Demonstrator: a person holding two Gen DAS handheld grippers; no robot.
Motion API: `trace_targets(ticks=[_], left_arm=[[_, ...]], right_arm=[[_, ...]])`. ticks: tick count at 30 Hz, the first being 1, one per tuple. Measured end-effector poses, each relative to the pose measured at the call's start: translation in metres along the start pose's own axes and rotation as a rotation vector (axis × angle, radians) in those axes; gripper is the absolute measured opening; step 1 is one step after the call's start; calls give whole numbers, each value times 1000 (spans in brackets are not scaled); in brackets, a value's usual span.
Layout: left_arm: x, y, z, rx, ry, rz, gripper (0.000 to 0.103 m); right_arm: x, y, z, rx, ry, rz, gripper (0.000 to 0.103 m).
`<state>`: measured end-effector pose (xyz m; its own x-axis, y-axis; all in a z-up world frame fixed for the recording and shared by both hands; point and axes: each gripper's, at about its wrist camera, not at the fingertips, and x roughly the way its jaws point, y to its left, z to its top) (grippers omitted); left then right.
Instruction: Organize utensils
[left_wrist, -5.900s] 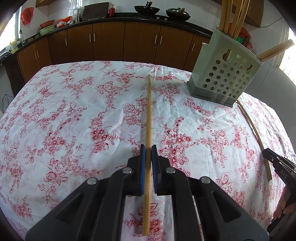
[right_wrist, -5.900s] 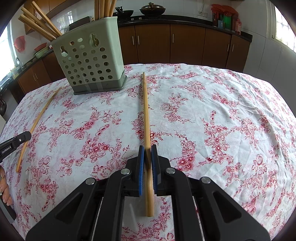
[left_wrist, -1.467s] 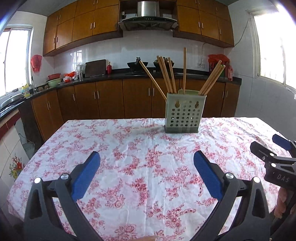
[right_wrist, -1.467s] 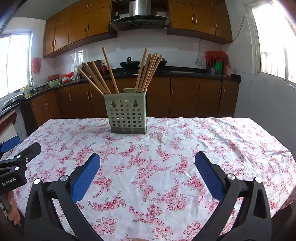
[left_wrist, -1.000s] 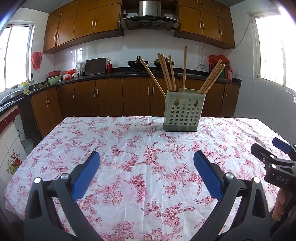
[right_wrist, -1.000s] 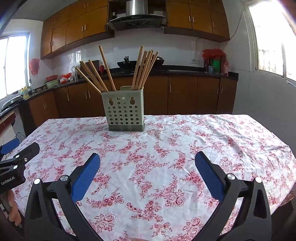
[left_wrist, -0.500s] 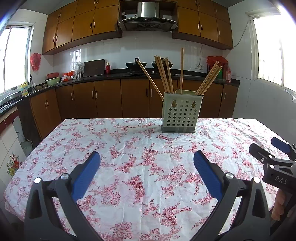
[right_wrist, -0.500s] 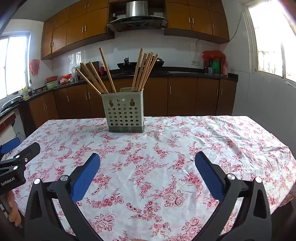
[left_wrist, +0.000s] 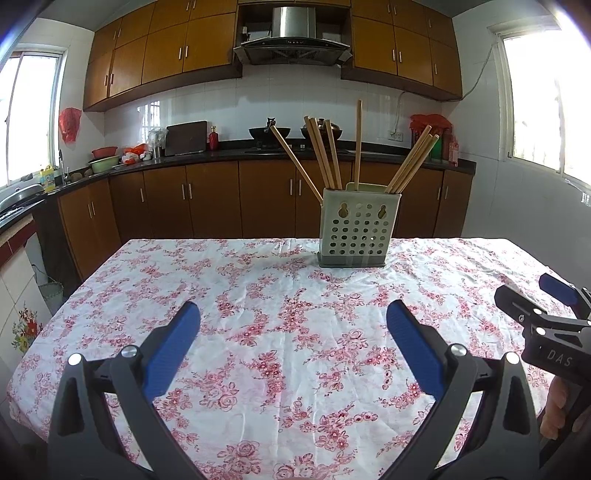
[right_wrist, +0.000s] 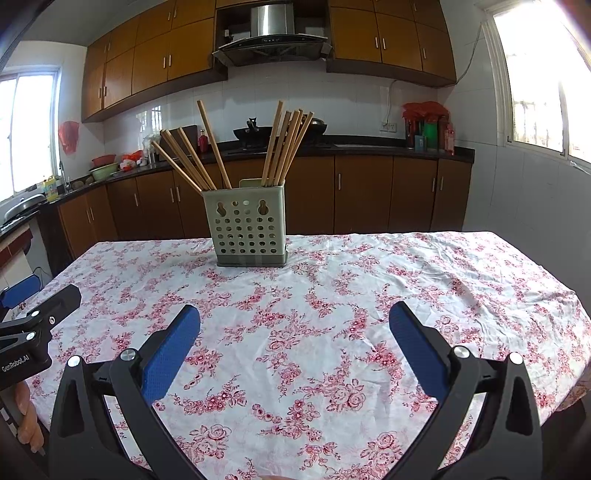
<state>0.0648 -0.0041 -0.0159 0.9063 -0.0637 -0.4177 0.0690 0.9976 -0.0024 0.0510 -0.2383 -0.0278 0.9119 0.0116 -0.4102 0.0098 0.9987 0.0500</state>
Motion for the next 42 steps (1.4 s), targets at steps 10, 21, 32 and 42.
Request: trace_targets(ticks=[10,21,32,42], left_arm=[[-1,0,0,-1,-1,-1,99],[-2,-1,0,-3,-1,-1,99],[-2,-1,0,-2,2,-4,99],[-2,0,-2,-4,3,-5,99]], right_arm=[[-3,1,2,0,-4,-2,101],[-3,0,2,2,-5,-1,101],[-3,0,2,3,-4,-2,101],[-3,0,2,2,-4,-1,101]])
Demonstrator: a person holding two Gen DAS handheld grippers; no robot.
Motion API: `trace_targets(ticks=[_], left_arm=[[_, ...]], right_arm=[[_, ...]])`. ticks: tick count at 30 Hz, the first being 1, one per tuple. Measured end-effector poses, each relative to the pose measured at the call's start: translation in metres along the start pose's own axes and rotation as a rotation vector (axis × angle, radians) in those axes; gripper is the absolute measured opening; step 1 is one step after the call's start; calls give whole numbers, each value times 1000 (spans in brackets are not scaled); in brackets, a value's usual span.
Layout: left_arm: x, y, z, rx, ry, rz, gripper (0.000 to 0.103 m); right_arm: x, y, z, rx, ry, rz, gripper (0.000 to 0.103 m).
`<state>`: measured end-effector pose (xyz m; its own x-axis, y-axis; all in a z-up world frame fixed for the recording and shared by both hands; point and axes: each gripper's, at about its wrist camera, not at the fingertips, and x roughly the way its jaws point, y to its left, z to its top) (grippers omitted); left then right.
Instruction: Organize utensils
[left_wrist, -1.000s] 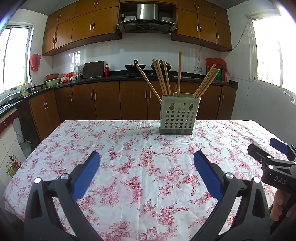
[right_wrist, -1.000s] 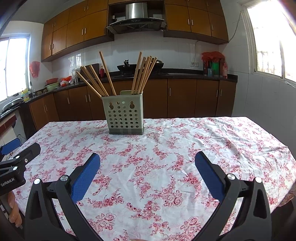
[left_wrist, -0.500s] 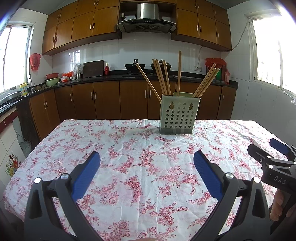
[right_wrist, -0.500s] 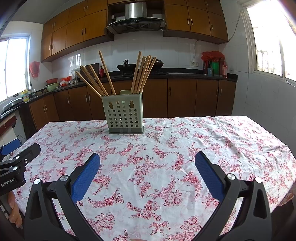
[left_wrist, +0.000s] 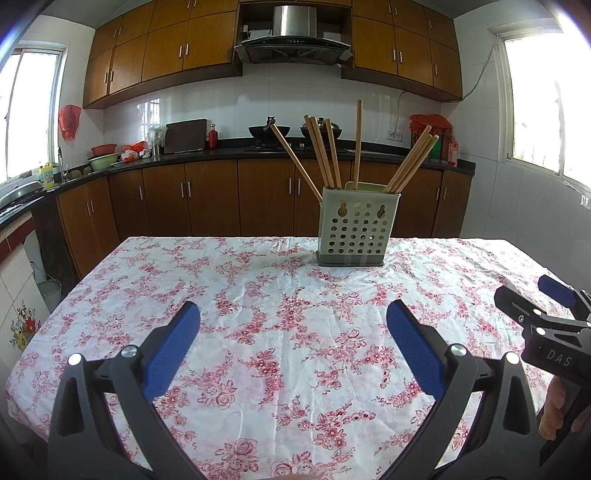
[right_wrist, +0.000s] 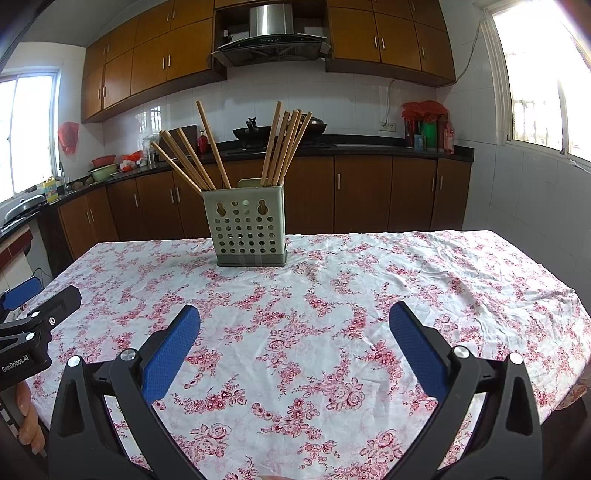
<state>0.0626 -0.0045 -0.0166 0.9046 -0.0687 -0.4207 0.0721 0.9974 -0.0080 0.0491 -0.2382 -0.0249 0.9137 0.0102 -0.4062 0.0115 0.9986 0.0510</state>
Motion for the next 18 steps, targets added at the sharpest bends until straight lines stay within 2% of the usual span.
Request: trace_targets(ticks=[18], left_arm=[[1,-1,0,0,1,-1,99]], right_arm=[[0,2,-1,4,3,-2,101]])
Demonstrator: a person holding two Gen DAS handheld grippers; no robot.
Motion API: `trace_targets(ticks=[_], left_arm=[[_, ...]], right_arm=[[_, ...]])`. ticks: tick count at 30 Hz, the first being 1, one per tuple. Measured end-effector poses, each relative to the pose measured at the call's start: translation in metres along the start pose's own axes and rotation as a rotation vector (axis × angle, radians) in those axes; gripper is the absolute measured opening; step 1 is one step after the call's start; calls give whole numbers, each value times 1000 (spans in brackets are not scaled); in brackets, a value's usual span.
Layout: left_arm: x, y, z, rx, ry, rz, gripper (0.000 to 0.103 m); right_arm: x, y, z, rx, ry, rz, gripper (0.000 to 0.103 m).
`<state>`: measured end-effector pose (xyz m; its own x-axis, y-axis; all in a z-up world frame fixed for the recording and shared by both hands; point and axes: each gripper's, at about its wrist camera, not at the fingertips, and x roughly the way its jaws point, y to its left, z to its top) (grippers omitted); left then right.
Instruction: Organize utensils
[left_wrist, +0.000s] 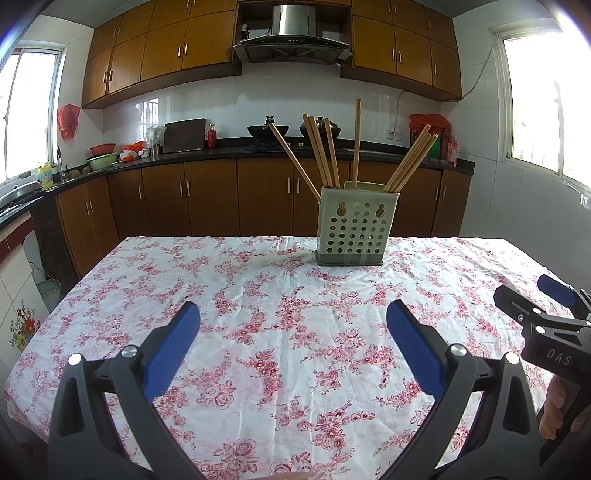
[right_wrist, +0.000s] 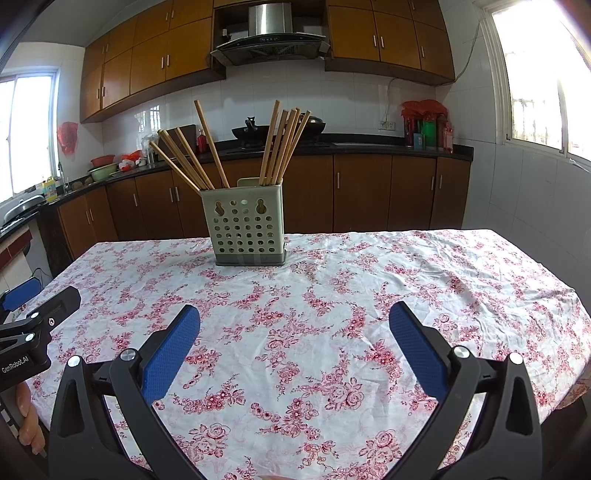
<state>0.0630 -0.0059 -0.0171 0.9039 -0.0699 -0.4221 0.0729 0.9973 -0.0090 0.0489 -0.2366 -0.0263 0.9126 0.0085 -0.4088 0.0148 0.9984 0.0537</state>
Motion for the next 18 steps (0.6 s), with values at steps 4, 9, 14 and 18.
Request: trace_targets(ticks=[4,9,14,18], left_arm=[[0,-1,0,1,1,0,99],[0,-1,0,-2,-4,4,99],[2,0,-1,-4,1,6,99],[2,2,0,-6,6,3,99]], right_arm=[[0,0,0,0,0,0,101],[0,1,0,1,0,0,101],[0,0,0,1,0,0,101],[0,0,0,1,1,0,101]])
